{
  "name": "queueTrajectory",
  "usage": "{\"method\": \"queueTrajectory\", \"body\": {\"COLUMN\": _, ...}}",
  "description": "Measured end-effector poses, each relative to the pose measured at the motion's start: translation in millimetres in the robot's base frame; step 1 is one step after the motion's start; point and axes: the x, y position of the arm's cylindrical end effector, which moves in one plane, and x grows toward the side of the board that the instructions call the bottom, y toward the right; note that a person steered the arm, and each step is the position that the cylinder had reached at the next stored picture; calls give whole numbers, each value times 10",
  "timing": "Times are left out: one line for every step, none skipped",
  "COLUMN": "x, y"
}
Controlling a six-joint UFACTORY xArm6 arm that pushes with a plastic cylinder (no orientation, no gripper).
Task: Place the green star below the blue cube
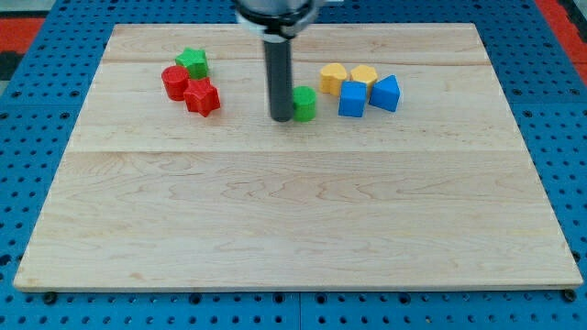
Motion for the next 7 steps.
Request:
{"method": "queueTrajectory", "body": {"x": 0, "y": 266}}
{"method": "queueTrajectory", "body": {"x": -15, "y": 308}}
{"method": "queueTrajectory", "body": {"x": 20, "y": 243}}
{"method": "queueTrajectory", "body": {"x": 64, "y": -426}}
{"method": "queueTrajectory", "body": {"x": 587, "y": -1074}}
{"method": "queueTrajectory", "body": {"x": 855, "y": -1959}}
{"method": "queueTrajectory", "body": {"x": 696, "y": -2518}}
